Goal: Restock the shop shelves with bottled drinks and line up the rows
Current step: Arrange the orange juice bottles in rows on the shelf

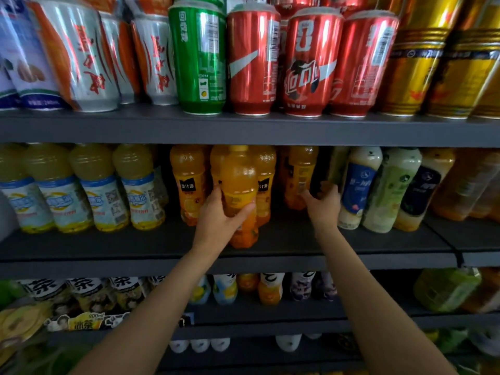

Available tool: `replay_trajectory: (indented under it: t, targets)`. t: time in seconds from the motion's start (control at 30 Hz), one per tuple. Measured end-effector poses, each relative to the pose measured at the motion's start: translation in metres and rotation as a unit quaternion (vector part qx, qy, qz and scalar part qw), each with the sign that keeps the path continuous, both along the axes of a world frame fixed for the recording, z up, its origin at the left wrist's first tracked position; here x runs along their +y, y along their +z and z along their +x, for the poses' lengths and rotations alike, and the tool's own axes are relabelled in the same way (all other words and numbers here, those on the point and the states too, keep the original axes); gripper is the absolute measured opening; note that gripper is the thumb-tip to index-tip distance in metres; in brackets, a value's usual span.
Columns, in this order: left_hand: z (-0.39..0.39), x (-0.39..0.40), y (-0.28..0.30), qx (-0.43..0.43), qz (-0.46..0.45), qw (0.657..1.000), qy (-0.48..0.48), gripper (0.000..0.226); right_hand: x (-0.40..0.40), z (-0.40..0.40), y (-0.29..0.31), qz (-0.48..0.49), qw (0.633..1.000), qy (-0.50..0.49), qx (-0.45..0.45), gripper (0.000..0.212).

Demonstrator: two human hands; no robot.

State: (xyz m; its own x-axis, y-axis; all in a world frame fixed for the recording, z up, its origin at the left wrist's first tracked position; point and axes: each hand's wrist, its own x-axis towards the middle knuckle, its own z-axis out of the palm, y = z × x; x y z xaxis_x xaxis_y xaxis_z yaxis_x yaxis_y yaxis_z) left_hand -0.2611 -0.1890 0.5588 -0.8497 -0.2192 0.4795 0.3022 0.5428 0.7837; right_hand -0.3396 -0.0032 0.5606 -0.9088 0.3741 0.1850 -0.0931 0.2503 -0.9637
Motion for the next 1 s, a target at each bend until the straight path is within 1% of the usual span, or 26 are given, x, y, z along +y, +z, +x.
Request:
replay_trajectory:
  t: [0.07, 0.17, 0.23, 0.3, 0.33, 0.4, 0.47, 0.53, 0.6, 0.67, 0.73, 0.77, 0.83, 0.93, 1.0]
  targets:
    - [0.001, 0.0, 0.001, -0.001, -0.022, 1.0, -0.003, 0.064, -0.007, -0.021, -0.002, 0.079, 0.996, 0.007, -0.03, 0.069]
    - [0.001, -0.003, 0.005, -0.016, -0.022, 1.0, -0.009, 0.064, -0.018, -0.046, -0.007, 0.14, 0.988, 0.035, -0.062, 0.083]
    - [0.001, -0.005, 0.008, -0.029, -0.025, 0.999, -0.026, 0.061, -0.02, -0.056, -0.011, 0.17, 0.983, 0.035, -0.067, 0.084]
    - [0.001, -0.006, 0.008, -0.033, -0.017, 0.999, -0.032, 0.061, -0.017, -0.058, -0.01, 0.191, 0.979, 0.033, -0.065, 0.08]
    - [0.001, -0.005, 0.008, -0.034, -0.014, 0.999, -0.032, 0.062, -0.014, -0.058, -0.011, 0.193, 0.979, 0.043, -0.057, 0.076]
    - [0.002, -0.003, 0.007, -0.032, -0.007, 0.999, -0.03, 0.061, -0.009, -0.057, -0.01, 0.167, 0.98, 0.097, -0.04, 0.072]
    - [0.002, -0.001, 0.006, -0.029, 0.005, 0.999, -0.034, 0.06, -0.004, -0.054, -0.009, 0.124, 0.977, 0.165, -0.051, 0.078]
    - [0.002, -0.001, 0.006, -0.029, 0.015, 0.999, -0.042, 0.061, -0.003, -0.054, -0.008, 0.094, 0.973, 0.201, -0.068, 0.082]
    - [0.001, -0.001, 0.005, -0.028, 0.018, 0.998, -0.045, 0.061, -0.008, -0.053, -0.008, 0.109, 0.973, 0.194, -0.068, 0.083]
    - [0.001, -0.002, 0.004, -0.025, 0.018, 0.999, -0.044, 0.06, -0.019, -0.051, -0.011, 0.179, 0.972, 0.142, -0.055, 0.087]
    - [0.001, -0.002, 0.004, -0.027, 0.017, 0.999, -0.042, 0.061, -0.026, -0.048, -0.013, 0.215, 0.973, 0.08, -0.03, 0.083]
    - [0.001, -0.002, 0.004, -0.027, 0.016, 0.999, -0.042, 0.062, -0.028, -0.047, -0.013, 0.21, 0.975, 0.065, -0.014, 0.079]
    - [0.0, -0.002, 0.004, -0.028, 0.017, 0.999, -0.043, 0.063, -0.026, -0.048, -0.012, 0.183, 0.98, 0.077, 0.003, 0.07]
    - [0.0, -0.001, 0.004, -0.026, 0.016, 0.999, -0.044, 0.065, -0.016, -0.049, -0.009, 0.118, 0.984, 0.127, -0.031, 0.068]
    - [-0.001, 0.0, 0.003, -0.023, 0.019, 0.999, -0.045, 0.065, -0.01, -0.051, -0.01, 0.11, 0.982, 0.143, -0.047, 0.068]
